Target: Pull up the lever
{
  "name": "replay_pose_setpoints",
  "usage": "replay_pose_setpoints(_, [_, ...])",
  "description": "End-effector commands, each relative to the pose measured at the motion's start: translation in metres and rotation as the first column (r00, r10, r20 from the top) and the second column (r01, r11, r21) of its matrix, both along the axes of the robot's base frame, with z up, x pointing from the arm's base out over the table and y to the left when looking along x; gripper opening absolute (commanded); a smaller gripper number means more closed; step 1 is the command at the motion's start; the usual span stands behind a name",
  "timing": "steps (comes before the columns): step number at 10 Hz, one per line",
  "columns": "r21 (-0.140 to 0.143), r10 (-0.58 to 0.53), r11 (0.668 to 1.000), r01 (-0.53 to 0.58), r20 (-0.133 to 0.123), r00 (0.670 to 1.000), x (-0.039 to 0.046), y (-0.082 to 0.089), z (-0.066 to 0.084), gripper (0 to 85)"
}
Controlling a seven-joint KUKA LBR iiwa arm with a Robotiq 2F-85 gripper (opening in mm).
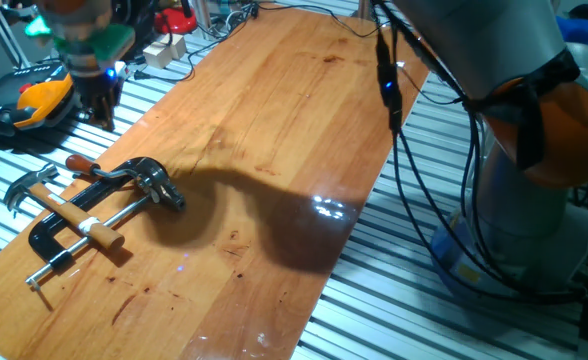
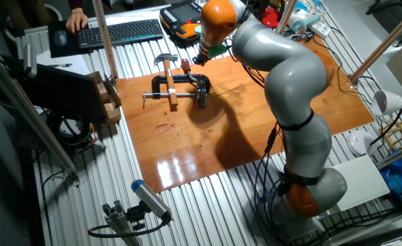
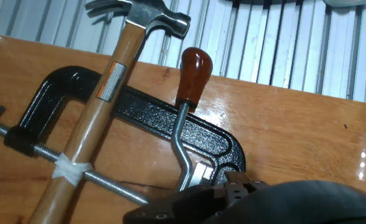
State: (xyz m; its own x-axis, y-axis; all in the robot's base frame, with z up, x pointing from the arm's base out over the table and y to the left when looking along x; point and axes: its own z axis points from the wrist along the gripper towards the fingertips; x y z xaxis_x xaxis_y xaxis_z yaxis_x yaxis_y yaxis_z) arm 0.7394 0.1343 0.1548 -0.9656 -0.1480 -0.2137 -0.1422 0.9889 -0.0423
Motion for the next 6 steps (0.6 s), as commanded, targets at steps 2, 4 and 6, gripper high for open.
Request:
replay_pose_setpoints(2, [-0.001, -0.025, 1.0, 0.025, 0.001, 1.0, 0.0015, 0.011, -0.012, 0.0])
replay_pose_setpoints(4, [0.007, -0.045, 0.999, 0.045, -0.007, 0.999, 0.0001, 0.018, -0.016, 0.0])
replay_pose_setpoints(6, [0.006, -0.055, 0.998, 0.055, -0.008, 0.998, 0.0028, 0.022, -0.021, 0.0])
